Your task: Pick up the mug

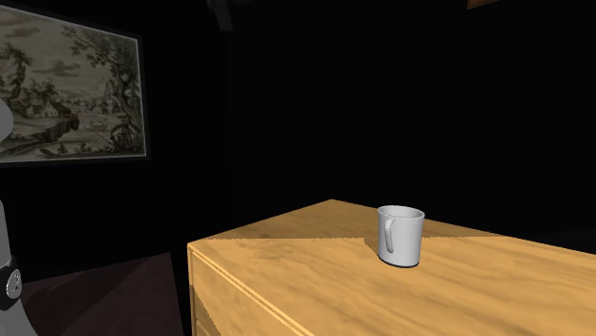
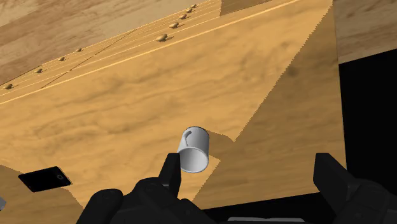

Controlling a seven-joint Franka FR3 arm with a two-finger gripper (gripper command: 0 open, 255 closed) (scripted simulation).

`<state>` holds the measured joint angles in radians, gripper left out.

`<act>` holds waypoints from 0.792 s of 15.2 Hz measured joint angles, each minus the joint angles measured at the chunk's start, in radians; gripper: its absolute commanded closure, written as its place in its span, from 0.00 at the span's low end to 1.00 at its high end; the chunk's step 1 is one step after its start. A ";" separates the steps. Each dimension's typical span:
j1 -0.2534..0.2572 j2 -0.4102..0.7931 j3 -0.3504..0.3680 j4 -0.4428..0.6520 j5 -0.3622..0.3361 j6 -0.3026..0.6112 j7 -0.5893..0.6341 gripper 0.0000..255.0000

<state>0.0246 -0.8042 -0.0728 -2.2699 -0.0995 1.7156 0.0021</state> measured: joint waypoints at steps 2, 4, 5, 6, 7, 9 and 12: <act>0.000 0.009 -0.005 -0.006 -0.001 0.014 -0.003 0.00; -0.001 0.046 -0.025 -0.017 -0.004 0.056 -0.019 0.00; -0.001 0.064 -0.038 -0.024 -0.006 0.078 -0.029 0.00; 0.000 0.091 -0.046 -0.028 -0.005 0.106 -0.034 0.00; 0.001 0.126 -0.061 -0.029 -0.006 0.138 -0.046 0.00; 0.002 0.188 -0.088 -0.024 -0.005 0.189 -0.068 0.00; 0.007 0.284 -0.123 -0.016 0.004 0.266 -0.099 0.00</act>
<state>0.0318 -0.5205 -0.1958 -2.2857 -0.0951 1.9813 -0.0974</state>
